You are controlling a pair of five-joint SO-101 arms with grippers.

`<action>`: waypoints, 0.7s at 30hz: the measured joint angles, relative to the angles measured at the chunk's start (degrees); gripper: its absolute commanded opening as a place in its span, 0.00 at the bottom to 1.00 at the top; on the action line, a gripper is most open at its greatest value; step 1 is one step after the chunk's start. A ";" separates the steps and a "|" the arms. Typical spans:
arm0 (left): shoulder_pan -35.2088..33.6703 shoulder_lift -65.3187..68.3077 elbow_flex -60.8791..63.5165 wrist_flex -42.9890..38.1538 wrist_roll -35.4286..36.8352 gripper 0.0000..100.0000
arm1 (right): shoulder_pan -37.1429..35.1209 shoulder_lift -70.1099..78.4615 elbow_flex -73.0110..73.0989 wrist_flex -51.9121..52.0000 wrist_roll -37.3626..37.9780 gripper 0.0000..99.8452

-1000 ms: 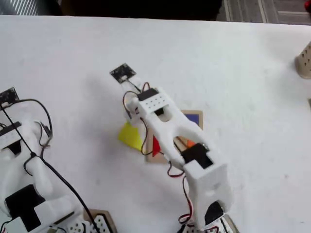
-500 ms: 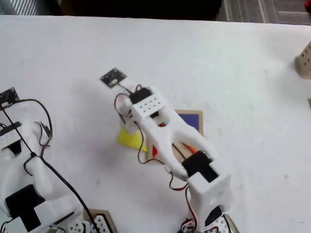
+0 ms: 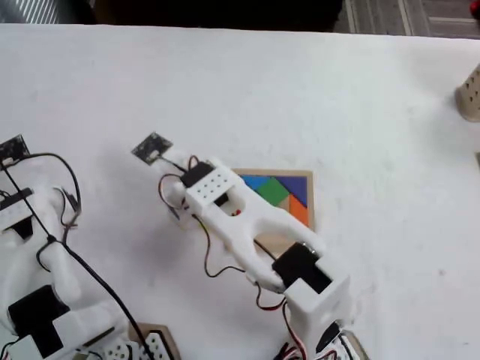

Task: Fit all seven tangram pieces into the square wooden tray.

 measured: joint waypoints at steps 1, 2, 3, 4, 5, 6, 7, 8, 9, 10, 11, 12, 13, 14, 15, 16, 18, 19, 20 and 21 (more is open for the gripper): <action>0.00 0.00 0.00 0.00 0.00 0.13 | -0.09 0.00 0.53 -0.44 -0.18 0.28; 0.00 0.00 0.00 0.00 0.00 0.13 | -0.18 -0.09 0.70 -0.62 -0.18 0.29; 0.00 0.00 0.00 0.00 0.00 0.13 | -0.18 -0.09 0.79 -0.70 -0.18 0.29; 0.00 0.00 0.00 0.00 0.00 0.13 | -0.35 -0.09 0.88 -0.79 -0.18 0.29; 0.00 0.00 0.00 0.00 0.00 0.13 | -0.62 -0.35 0.88 -0.79 -0.18 0.29; 0.00 0.00 0.00 0.00 0.00 0.13 | -1.05 -0.44 0.88 -0.79 -0.18 0.29; 0.00 0.00 0.00 0.00 0.00 0.13 | -1.58 -0.44 0.97 -0.79 -0.18 0.29; 0.00 0.00 0.00 0.00 0.00 0.13 | -2.29 -0.53 1.05 -0.79 -0.18 0.29; 0.00 0.00 0.00 0.00 0.00 0.13 | -2.90 -0.97 1.14 -0.79 -0.18 0.29; 0.00 0.00 0.00 0.00 0.00 0.13 | -3.43 -1.58 1.23 -0.79 -0.18 0.29; 0.00 0.00 0.00 0.00 0.00 0.13 | -3.60 -2.46 1.23 -0.79 -0.18 0.29; 0.00 0.00 0.00 0.00 0.00 0.13 | -3.60 -3.43 1.32 -0.62 -0.18 0.29; 0.00 0.00 0.00 0.00 0.00 0.13 | -3.43 -4.40 1.67 -0.35 -0.18 0.29; 0.00 0.00 0.00 0.00 0.00 0.13 | -3.25 -5.54 2.20 -0.18 -0.18 0.29; 0.00 0.00 0.00 0.00 0.00 0.13 | -3.08 -6.59 3.16 -0.18 -0.18 0.29; 0.00 0.00 0.00 0.00 0.00 0.13 | -3.16 -7.38 4.13 -0.18 -0.18 0.29; 0.00 0.00 0.00 0.00 0.00 0.13 | -3.78 -8.53 6.59 -1.23 -0.18 0.29; 0.00 0.00 0.00 0.00 0.00 0.13 | -3.87 -8.79 7.74 -2.37 -0.09 0.29; 0.00 0.00 0.00 0.00 0.00 0.13 | -3.96 -8.79 8.97 -3.25 -0.09 0.29; 0.00 0.00 0.00 0.00 0.00 0.13 | -3.87 -8.79 10.11 -4.57 -0.09 0.29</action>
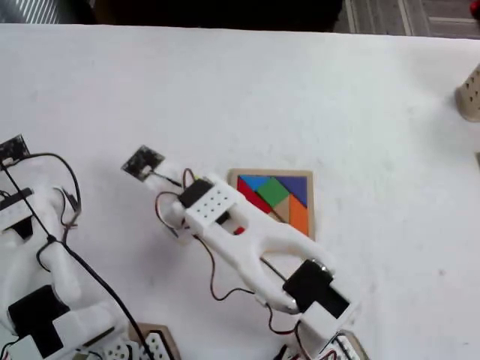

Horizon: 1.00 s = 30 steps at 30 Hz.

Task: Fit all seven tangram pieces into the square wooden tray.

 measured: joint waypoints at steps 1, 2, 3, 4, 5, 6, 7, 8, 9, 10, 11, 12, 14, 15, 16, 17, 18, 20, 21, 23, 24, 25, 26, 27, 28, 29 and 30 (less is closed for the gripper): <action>0.00 0.00 0.00 0.00 0.00 0.13 | 0.18 0.18 1.14 -1.14 0.00 0.29; 0.00 0.00 0.00 0.00 0.00 0.13 | 0.35 0.79 1.93 -2.20 0.00 0.29; 0.00 0.00 0.00 0.00 0.00 0.13 | 0.18 1.41 2.11 -2.81 0.00 0.29; 0.00 0.00 0.00 0.00 0.00 0.13 | 0.00 1.49 2.20 -3.16 0.00 0.29; 0.00 0.00 0.00 0.00 0.00 0.13 | -0.18 1.49 2.20 -3.25 0.00 0.29; 0.00 0.00 0.00 0.00 0.00 0.13 | -0.53 1.41 2.11 -3.25 0.00 0.29; 0.00 0.00 0.00 0.00 0.00 0.13 | -0.70 1.85 2.11 -3.25 0.00 0.29; 0.09 0.00 0.00 0.00 0.00 0.13 | -0.79 2.11 2.11 -3.25 0.00 0.29; 0.35 0.00 0.00 0.00 -0.09 0.13 | -0.44 2.55 2.11 -3.25 0.00 0.29; 0.53 0.00 0.00 0.00 -0.09 0.13 | -0.35 2.99 2.11 -3.16 0.00 0.29; 0.53 0.00 0.00 0.00 -0.53 0.13 | -0.35 3.34 2.11 -2.90 0.00 0.29; 0.53 0.00 0.00 0.00 -1.41 0.13 | -0.35 3.78 1.49 -2.46 0.00 0.28; 0.53 0.00 0.00 0.00 -2.29 0.13 | -0.35 4.66 0.00 -1.67 0.00 0.25; 0.62 0.00 0.00 0.00 -2.37 0.13 | -0.35 5.19 -0.79 -1.23 0.00 0.23; 0.70 0.00 0.00 0.00 -2.55 0.13 | -0.35 5.54 -1.41 -0.79 0.00 0.21; 0.79 0.00 0.00 0.00 -2.64 0.13 | -0.35 5.89 -2.02 -0.53 0.00 0.20; 0.79 0.00 0.09 0.00 -2.64 0.13 | -0.35 5.98 -2.46 -0.35 0.00 0.19; 0.79 0.00 0.53 0.00 -2.64 0.13 | 0.18 5.98 -3.08 -0.26 0.00 0.19; 0.88 0.00 0.53 0.00 -2.64 0.13 | 0.79 5.98 -3.34 -0.18 0.00 0.19; 0.88 0.00 0.53 0.00 -2.64 0.13 | 2.46 4.57 -3.60 0.79 0.00 0.19; 0.88 0.00 0.53 0.00 -2.64 0.13 | 2.90 3.08 -3.60 1.49 0.00 0.19; 0.88 0.00 0.53 0.00 -2.64 0.13 | 2.99 1.41 -3.60 2.20 0.00 0.20; 0.88 0.00 0.53 0.00 -2.64 0.13 | 2.73 -0.35 -3.43 2.55 0.00 0.21; 0.88 0.00 0.53 0.00 -2.64 0.13 | 2.20 -2.11 -2.64 2.46 0.00 0.23; 0.88 0.00 0.53 0.00 -2.64 0.13 | 1.49 -3.78 -1.41 2.20 0.00 0.26; 0.88 0.00 0.53 0.00 -2.64 0.13 | 0.62 -4.92 0.00 1.49 0.00 0.29; 0.88 0.00 0.53 0.00 -2.64 0.13 | -0.18 -5.63 1.49 0.44 0.00 0.31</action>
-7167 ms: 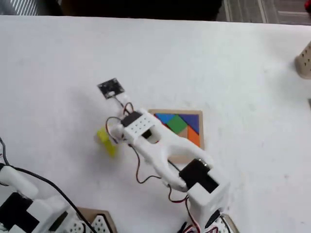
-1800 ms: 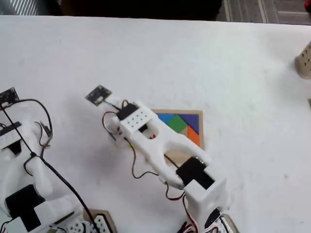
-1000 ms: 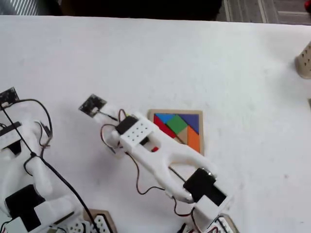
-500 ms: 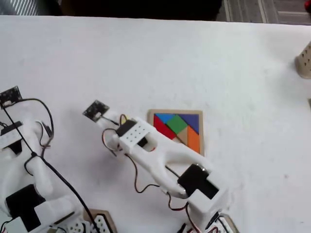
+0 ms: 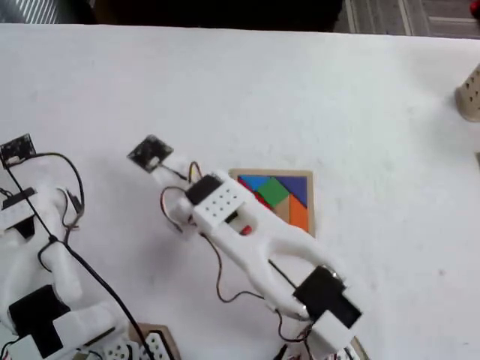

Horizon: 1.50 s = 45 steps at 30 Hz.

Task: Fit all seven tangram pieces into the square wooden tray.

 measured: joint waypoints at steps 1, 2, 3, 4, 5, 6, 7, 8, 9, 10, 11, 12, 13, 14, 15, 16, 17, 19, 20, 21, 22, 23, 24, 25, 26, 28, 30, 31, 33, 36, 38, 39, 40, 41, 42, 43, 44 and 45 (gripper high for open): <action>0.00 0.00 0.00 0.00 0.00 0.13 | -0.88 -0.35 1.41 -1.14 0.00 0.32; 0.00 0.00 0.00 0.00 0.00 0.13 | -1.32 -0.44 2.64 -2.46 0.00 0.32; 0.00 0.00 0.00 0.00 0.00 0.13 | -1.49 -0.44 3.60 -3.60 0.09 0.31; 0.00 0.00 0.00 0.00 0.00 0.13 | -1.41 -0.44 4.04 -4.66 0.09 0.30; 0.00 0.00 0.00 0.00 0.00 0.13 | -1.14 -0.35 4.13 -5.45 0.00 0.29; 0.00 0.00 0.00 0.00 0.00 0.13 | -1.05 0.26 4.13 -6.07 0.00 0.27; 0.00 0.00 0.00 0.00 0.00 0.13 | -1.23 1.14 4.13 -6.59 0.00 0.26; 0.00 0.00 0.00 0.00 0.00 0.13 | -1.58 2.11 4.13 -6.86 0.00 0.25; 0.00 0.00 0.00 0.00 0.00 0.13 | -1.76 3.25 4.04 -6.86 0.00 0.24; 0.00 0.00 0.00 0.00 0.00 0.13 | -1.93 4.48 3.43 -6.86 0.00 0.23; 0.00 0.00 0.00 0.00 0.00 0.13 | -1.93 5.54 2.73 -6.86 0.00 0.23; 0.00 0.00 0.00 0.00 0.00 0.13 | -1.58 5.98 1.93 -6.86 0.44 0.23; 0.00 0.00 0.00 0.00 0.00 0.13 | -1.41 6.59 1.32 -6.86 1.23 0.23; 0.00 0.00 0.00 0.00 0.00 0.13 | -1.41 6.77 0.97 -6.86 1.93 0.23; 0.00 0.00 0.00 0.00 0.00 0.13 | -1.67 7.03 0.62 -6.86 2.37 0.23; 0.00 0.00 0.00 0.00 0.00 0.13 | -1.85 7.30 0.35 -6.86 2.55 0.23; 0.00 0.00 0.00 0.00 0.00 0.13 | -1.93 7.47 0.18 -6.86 2.81 0.23; 0.00 0.00 0.00 0.00 0.00 0.13 | -2.11 7.47 0.09 -6.86 3.08 0.23; 0.00 0.00 0.00 0.00 0.00 0.13 | -2.11 7.56 0.09 -6.86 3.25 0.23; 0.00 0.00 0.00 0.00 0.00 0.13 | -2.11 7.56 0.09 -6.86 3.25 0.23; 0.00 0.00 0.00 0.00 0.00 0.13 | -2.11 7.56 0.09 -6.86 3.25 0.23; 0.00 0.00 0.00 0.00 0.00 0.13 | -2.11 7.56 0.09 -6.86 3.25 0.23; 0.00 0.00 0.00 0.00 0.00 0.13 | -2.11 7.56 0.09 -6.86 3.25 0.23; 0.00 0.00 0.00 0.00 0.00 0.13 | -2.11 7.56 0.09 -6.86 3.25 0.23; 0.00 0.00 0.00 0.00 0.00 0.13 | -2.11 7.56 0.09 -6.86 3.25 0.23; 0.00 0.00 0.00 0.00 0.00 0.13 | -2.11 8.18 -0.26 -6.86 3.25 0.23; 0.00 0.00 0.00 0.00 0.00 0.14 | -2.11 9.41 -1.85 -6.59 3.25 0.23; 0.00 0.00 0.00 0.00 0.00 0.14 | -2.11 10.20 -3.25 -5.89 3.25 0.23; 0.00 0.00 0.00 0.00 0.00 0.14 | -1.67 12.57 -6.68 -4.04 3.25 0.23; 0.00 0.00 0.00 0.00 0.00 0.14 | -1.23 16.70 -12.84 0.35 3.25 0.23; 0.00 0.00 0.00 0.00 0.00 0.14 | -1.23 18.99 -16.53 2.90 3.25 0.22; 0.00 0.00 0.00 0.00 0.00 0.14 | -1.23 19.87 -17.85 3.96 3.25 0.20; 0.00 0.00 0.00 0.00 0.00 0.14 | -1.14 20.75 -19.08 4.92 3.25 0.17; 0.00 0.00 0.00 0.00 0.00 0.14 | -0.79 21.36 -20.22 5.63 3.25 0.13; 0.00 0.00 0.00 0.00 0.00 0.14 | -0.18 21.71 -20.92 5.98 3.25 0.10; 0.00 0.00 0.00 0.00 0.00 0.14 | 0.70 21.89 -21.45 6.15 3.25 0.07; 0.00 0.00 0.00 0.00 0.00 0.14 | 1.58 22.07 -21.89 6.15 3.25 0.05; 0.00 0.00 0.00 0.00 0.00 0.14 | 2.55 22.24 -22.24 6.15 3.34 0.05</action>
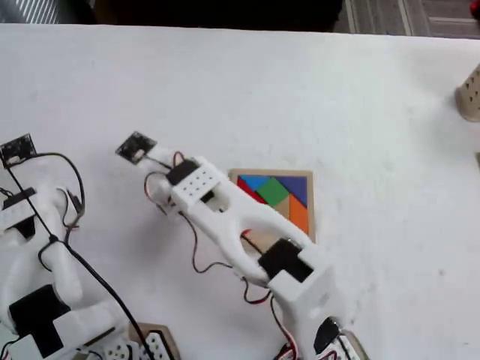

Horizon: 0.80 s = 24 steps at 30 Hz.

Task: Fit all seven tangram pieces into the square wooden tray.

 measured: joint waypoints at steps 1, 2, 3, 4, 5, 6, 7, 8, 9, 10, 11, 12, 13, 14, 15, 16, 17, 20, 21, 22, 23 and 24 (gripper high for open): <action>0.00 0.00 0.00 0.00 0.00 0.14 | 0.62 -0.09 -0.09 0.00 0.09 0.05; 0.00 0.00 0.00 0.00 0.00 0.13 | 1.05 0.00 -0.26 0.00 0.09 0.06; 0.00 0.00 0.00 0.00 0.00 0.13 | 1.76 0.53 -0.70 -0.18 0.00 0.07; 0.00 0.00 0.00 0.00 0.00 0.13 | 2.29 0.62 -0.97 0.00 0.00 0.07; 0.00 0.00 0.00 0.00 0.00 0.13 | 2.64 0.62 -0.97 0.00 0.00 0.07; 0.00 0.00 0.00 0.00 0.00 0.13 | 2.81 0.70 -0.97 -0.09 0.00 0.07; 0.00 0.00 0.00 0.00 0.00 0.13 | 2.90 0.79 -0.97 -0.09 0.00 0.07; 0.00 0.00 0.00 0.00 0.00 0.13 | 2.99 0.79 -0.97 -0.09 0.00 0.07; 0.00 0.00 0.00 0.00 0.00 0.13 | 2.99 0.79 -0.97 -0.09 0.00 0.08; 0.00 0.00 0.00 0.00 0.00 0.13 | 2.99 0.79 -0.97 -0.09 0.00 0.09; 0.00 0.00 0.00 0.00 0.00 0.13 | 2.99 0.79 -0.97 -0.09 0.00 0.10; 0.00 0.00 0.00 0.00 0.00 0.13 | 2.99 0.79 -0.97 -0.09 0.00 0.12; 0.00 0.00 0.00 0.00 0.00 0.13 | 2.99 0.79 -0.97 -0.09 0.00 0.14; 0.00 0.00 0.00 0.00 0.00 0.13 | 2.90 0.44 -0.70 -0.26 0.00 0.15; 0.00 0.00 0.00 0.00 0.00 0.13 | 2.81 0.00 -0.44 -0.35 0.00 0.17; 0.00 0.00 0.00 0.00 0.00 0.13 | 2.73 -0.26 -0.35 -0.35 0.00 0.18; 0.00 0.00 0.00 0.00 0.00 0.13 | 2.46 -0.62 -0.35 -0.26 0.00 0.19; 0.00 0.00 0.00 0.00 0.00 0.13 | 0.79 -0.70 -0.35 0.00 0.00 0.23; 0.00 0.00 0.00 0.00 0.00 0.13 | 0.09 -0.70 -0.35 -0.18 0.00 0.24; 0.00 0.00 0.00 0.00 0.00 0.13 | -0.53 -0.62 -0.26 -0.62 0.00 0.25; 0.00 0.00 0.00 0.00 0.00 0.13 | -1.14 -0.53 -0.26 -1.14 0.00 0.24; 0.00 0.00 0.00 0.00 0.00 0.13 | -1.58 0.09 -0.26 -1.32 0.00 0.24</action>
